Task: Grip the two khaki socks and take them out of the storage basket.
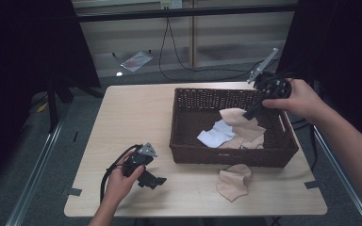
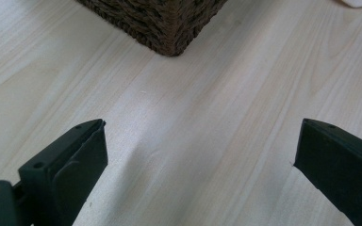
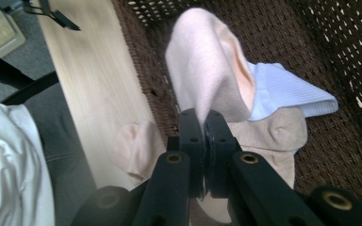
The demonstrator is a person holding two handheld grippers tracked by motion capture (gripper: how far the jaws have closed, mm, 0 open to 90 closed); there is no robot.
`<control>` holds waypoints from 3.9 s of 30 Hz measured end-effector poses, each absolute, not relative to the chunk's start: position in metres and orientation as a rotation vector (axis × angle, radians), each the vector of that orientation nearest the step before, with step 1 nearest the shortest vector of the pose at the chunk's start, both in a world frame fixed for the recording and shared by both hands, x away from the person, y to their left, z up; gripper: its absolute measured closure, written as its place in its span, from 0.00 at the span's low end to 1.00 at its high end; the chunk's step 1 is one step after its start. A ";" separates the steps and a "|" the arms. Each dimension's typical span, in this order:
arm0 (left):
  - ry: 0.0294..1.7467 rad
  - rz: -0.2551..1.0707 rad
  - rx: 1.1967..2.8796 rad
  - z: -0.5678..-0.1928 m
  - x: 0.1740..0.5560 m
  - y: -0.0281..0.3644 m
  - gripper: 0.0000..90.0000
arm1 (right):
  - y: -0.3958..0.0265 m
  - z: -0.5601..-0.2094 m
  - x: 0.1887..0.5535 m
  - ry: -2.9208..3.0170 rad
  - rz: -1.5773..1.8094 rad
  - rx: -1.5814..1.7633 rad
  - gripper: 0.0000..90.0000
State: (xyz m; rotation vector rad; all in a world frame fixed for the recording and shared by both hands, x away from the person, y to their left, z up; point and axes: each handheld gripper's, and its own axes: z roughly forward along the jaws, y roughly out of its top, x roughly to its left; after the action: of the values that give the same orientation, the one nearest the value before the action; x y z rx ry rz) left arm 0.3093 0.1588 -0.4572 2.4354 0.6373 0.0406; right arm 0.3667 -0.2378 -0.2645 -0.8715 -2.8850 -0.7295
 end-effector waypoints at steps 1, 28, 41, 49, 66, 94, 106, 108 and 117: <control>0.637 0.040 2.435 -0.457 0.309 0.159 0.03 | -0.238 -0.262 0.366 -2.885 -0.738 -0.865 0.98; 0.649 0.043 2.420 -0.455 0.307 0.163 0.03 | -0.221 -0.241 0.333 -2.868 -0.811 -0.699 0.98; 0.642 0.043 2.420 -0.455 0.307 0.163 0.03 | -0.209 -0.262 0.323 -2.841 -0.811 -0.620 0.98; 0.646 0.036 2.416 -0.455 0.309 0.164 0.03 | -0.195 -0.285 0.316 -2.826 -0.775 -0.555 0.98; 0.607 0.042 2.452 -0.453 0.312 0.165 0.03 | -0.178 -0.334 0.307 -2.864 -0.733 -0.546 0.42; 0.640 0.038 2.420 -0.454 0.309 0.163 0.03 | -0.223 -0.362 0.282 -2.891 -0.871 -0.613 0.11; 0.637 0.040 2.428 -0.454 0.309 0.163 0.03 | -0.239 -0.386 0.271 -2.880 -0.914 -0.575 0.09; 0.646 0.041 2.428 -0.455 0.309 0.163 0.03 | -0.243 -0.396 0.268 -2.877 -0.917 -0.582 0.08; 0.643 0.038 2.426 -0.455 0.310 0.162 0.03 | -0.249 -0.422 0.262 -2.840 -1.004 -0.625 0.09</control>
State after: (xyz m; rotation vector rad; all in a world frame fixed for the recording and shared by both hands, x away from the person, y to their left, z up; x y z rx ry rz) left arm 0.3097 0.1622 -0.4552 2.4259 0.6425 0.0379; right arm 0.2618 -0.2492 -0.4216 -0.6252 -2.8404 -1.0038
